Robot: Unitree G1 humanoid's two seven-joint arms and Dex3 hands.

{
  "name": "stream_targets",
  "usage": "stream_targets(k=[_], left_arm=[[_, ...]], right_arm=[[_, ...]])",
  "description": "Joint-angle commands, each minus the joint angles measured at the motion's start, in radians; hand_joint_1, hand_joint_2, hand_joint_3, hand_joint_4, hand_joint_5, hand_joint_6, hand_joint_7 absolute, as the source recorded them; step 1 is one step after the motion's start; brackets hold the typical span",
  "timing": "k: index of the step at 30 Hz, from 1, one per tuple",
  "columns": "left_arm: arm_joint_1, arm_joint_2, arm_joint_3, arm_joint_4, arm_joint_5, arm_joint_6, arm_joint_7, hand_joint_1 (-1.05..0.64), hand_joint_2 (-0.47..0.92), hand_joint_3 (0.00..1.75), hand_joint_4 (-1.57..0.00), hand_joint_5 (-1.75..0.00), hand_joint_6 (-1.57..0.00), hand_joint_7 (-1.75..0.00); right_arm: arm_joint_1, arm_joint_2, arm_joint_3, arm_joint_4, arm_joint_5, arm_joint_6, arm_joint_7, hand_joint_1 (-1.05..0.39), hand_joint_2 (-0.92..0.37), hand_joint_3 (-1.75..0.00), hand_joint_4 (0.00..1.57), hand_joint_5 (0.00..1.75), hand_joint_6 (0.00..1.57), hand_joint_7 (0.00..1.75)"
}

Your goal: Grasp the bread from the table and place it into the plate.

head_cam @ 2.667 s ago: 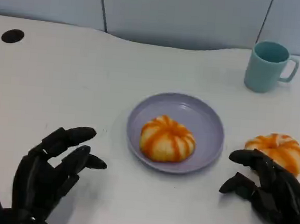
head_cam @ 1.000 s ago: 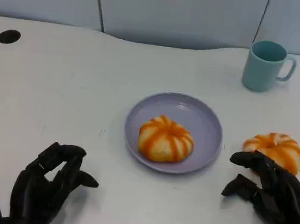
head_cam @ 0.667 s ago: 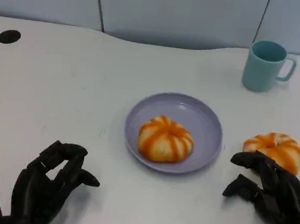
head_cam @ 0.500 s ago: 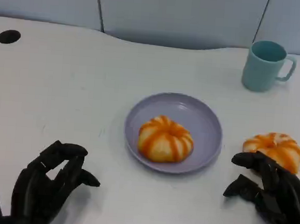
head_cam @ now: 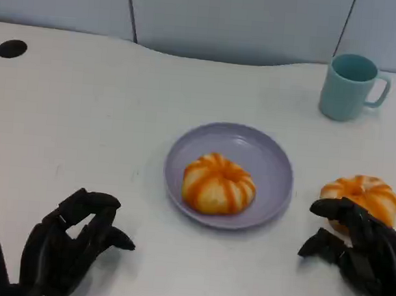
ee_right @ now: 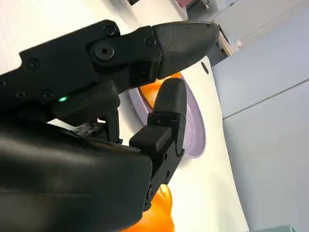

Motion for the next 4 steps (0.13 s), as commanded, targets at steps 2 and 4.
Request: stream_targets(k=[2, 4], left_arm=[[-0.011, 0.008, 0.019, 0.012, -0.006, -0.01, -0.006, -0.51, 0.92, 0.21, -0.82, -1.44, -0.71, -1.19], [-0.012, 0.007, 0.022, 0.014, -0.006, -0.011, -0.009, -0.51, 0.92, 0.2, -0.82, -1.44, -0.71, -1.2]], right_arm=[[0.009, -0.016, -0.006, 0.025, -0.01, 0.004, -0.01, -0.44, -0.92, -0.23, 0.64, 1.41, 0.65, 0.97], [0.008, -0.016, -0.005, 0.028, -0.011, 0.003, -0.009, -0.45, -0.92, -0.23, 0.64, 1.41, 0.65, 0.97]])
